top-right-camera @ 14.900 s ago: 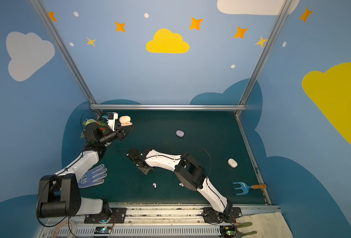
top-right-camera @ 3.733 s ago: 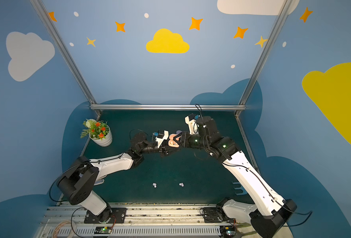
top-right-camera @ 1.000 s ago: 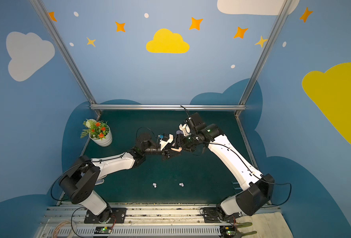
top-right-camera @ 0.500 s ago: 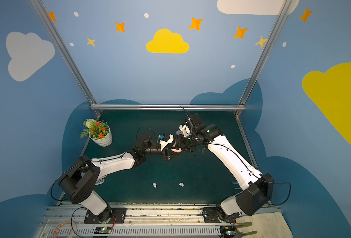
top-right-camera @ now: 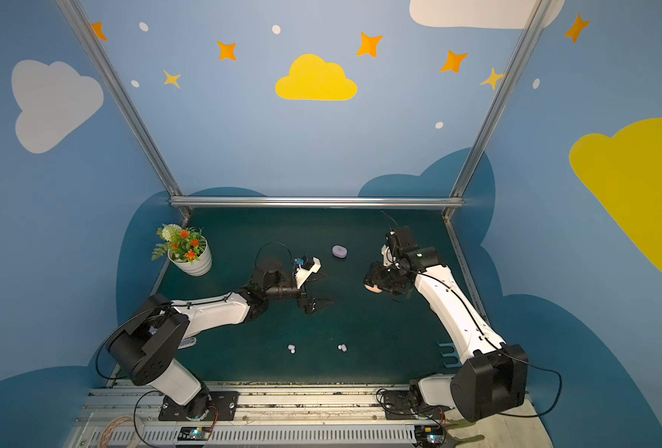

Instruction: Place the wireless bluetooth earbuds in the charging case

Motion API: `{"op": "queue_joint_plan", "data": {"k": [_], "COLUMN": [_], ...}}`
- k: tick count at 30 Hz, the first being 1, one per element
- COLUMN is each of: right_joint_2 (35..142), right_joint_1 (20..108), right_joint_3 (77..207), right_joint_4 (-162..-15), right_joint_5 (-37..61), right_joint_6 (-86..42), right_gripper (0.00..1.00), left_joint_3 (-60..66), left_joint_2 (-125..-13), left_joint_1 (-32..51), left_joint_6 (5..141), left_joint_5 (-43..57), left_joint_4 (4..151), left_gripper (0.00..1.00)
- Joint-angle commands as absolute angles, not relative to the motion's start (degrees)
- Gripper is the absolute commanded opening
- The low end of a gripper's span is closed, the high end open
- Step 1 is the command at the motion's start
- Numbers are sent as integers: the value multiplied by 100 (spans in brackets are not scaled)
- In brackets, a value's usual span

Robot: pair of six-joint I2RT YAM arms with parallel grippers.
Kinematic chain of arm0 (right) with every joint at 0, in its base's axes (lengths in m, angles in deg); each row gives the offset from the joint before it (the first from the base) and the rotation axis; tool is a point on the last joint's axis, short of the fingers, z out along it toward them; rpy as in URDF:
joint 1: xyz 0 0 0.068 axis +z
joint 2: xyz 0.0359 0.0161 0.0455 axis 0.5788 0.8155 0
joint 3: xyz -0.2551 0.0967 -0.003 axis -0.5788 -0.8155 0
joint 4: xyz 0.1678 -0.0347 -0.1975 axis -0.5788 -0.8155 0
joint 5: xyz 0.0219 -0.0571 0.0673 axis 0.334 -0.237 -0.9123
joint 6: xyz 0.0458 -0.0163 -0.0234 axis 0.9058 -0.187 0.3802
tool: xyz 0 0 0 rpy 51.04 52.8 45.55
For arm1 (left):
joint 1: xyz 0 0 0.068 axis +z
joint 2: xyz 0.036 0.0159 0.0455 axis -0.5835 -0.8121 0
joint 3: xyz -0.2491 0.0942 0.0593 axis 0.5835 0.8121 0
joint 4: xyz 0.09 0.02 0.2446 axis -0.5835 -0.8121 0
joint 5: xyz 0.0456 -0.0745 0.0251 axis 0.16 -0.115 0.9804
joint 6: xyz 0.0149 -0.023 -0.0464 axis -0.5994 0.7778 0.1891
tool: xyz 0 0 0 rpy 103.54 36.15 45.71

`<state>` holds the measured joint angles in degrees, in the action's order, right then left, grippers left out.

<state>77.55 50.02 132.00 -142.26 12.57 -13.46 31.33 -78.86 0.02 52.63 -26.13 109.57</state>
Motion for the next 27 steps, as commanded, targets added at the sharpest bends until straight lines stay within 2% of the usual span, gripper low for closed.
{"op": "queue_joint_plan", "data": {"k": [1,10,22,27], "right_joint_2": [7689,8466,9020,9202], "right_joint_1": [4514,3405,3165,3158], "right_joint_3": [12725,12063,11659,11608], "right_joint_4": [-13701,-12656,-12230,-12207], "right_joint_5": [1766,1884,2124,2256], "right_joint_6": [-1600,-1762,-1658,-1662], "right_gripper": [49,48,48,52], "left_joint_3": [3161,3166,3135,3159], "left_joint_2": [-7558,-7249,-7177,-7063], "left_joint_1": [69,150,199,211], "left_joint_6": [5321,5154,5239,5289], "left_joint_5": [-2411,-2168,-1901,-1549], "left_joint_4": [10603,10133,9935,9801], "left_gripper": [100,100,100,100]}}
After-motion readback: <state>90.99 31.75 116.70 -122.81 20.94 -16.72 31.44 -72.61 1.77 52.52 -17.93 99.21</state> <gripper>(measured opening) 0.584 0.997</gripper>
